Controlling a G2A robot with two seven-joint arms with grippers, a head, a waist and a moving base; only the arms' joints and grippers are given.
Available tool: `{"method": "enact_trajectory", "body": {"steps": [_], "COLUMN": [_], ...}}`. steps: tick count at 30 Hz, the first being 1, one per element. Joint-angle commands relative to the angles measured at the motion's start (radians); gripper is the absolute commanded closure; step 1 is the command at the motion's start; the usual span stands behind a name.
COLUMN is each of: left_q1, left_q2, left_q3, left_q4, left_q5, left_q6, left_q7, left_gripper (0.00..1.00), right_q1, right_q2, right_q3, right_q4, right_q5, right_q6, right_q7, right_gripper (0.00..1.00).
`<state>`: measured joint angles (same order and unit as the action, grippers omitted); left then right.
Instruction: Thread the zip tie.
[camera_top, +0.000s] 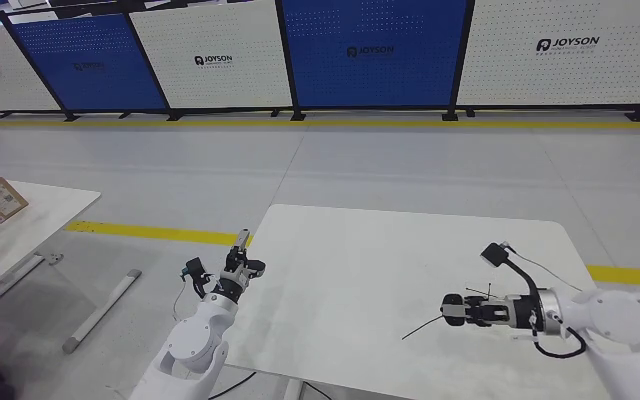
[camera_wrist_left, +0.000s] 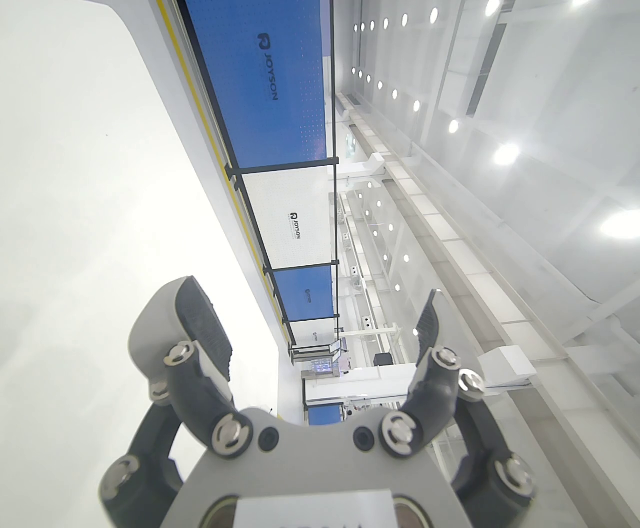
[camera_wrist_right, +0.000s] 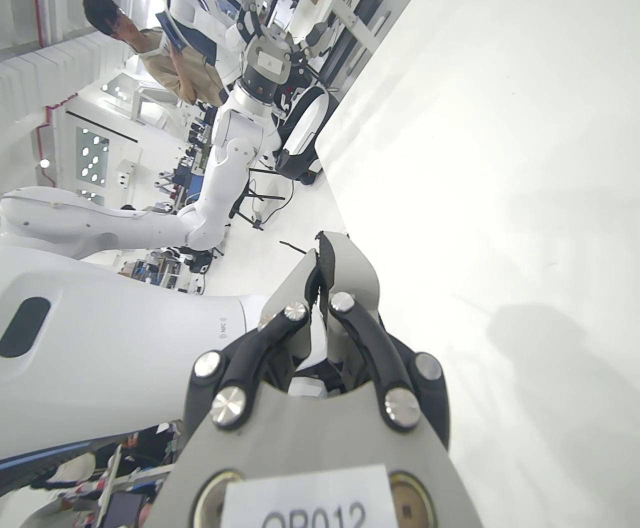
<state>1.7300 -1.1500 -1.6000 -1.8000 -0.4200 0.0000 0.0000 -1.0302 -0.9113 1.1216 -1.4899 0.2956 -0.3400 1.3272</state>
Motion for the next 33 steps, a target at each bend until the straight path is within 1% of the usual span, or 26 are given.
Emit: {"method": "enact_trajectory", "body": {"steps": [1,5,6,8,14,19,22,33], "left_q1": [0.0,0.0,0.0,0.0,0.0,0.0,0.0,0.0], "left_q2": [0.0,0.0,0.0,0.0,0.0,0.0,0.0,0.0], "left_q3": [0.0,0.0,0.0,0.0,0.0,0.0,0.0,0.0], "left_q4": [0.0,0.0,0.0,0.0,0.0,0.0,0.0,0.0], "left_q5": [0.0,0.0,0.0,0.0,0.0,0.0,0.0,0.0], "left_q6": [0.0,0.0,0.0,0.0,0.0,0.0,0.0,0.0], "left_q7": [0.0,0.0,0.0,0.0,0.0,0.0,0.0,0.0], "left_gripper": [0.0,0.0,0.0,0.0,0.0,0.0,0.0,0.0], "right_q1": [0.004,0.023,0.03,0.035,0.041,0.026,0.012,0.011], "right_q2": [-0.003,-0.013,-0.016,-0.022,-0.027,-0.02,-0.014,-0.013], "right_q3": [0.006,-0.007,-0.015,-0.027,-0.046,-0.046,-0.045,-0.045], "right_q4": [-0.007,-0.004,0.002,0.001,0.0,-0.02,-0.04,-0.042], "right_q5": [-0.025,-0.122,-0.161,-0.202,-0.358,-0.465,-0.493,-0.496], "right_q6": [0.0,0.0,0.0,0.0,0.0,0.0,0.0,0.0], "right_q7": [0.006,0.025,0.014,-0.016,-0.15,-0.293,-0.376,-0.382], "right_gripper": [1.0,1.0,1.0,1.0,1.0,1.0,1.0,1.0]}}
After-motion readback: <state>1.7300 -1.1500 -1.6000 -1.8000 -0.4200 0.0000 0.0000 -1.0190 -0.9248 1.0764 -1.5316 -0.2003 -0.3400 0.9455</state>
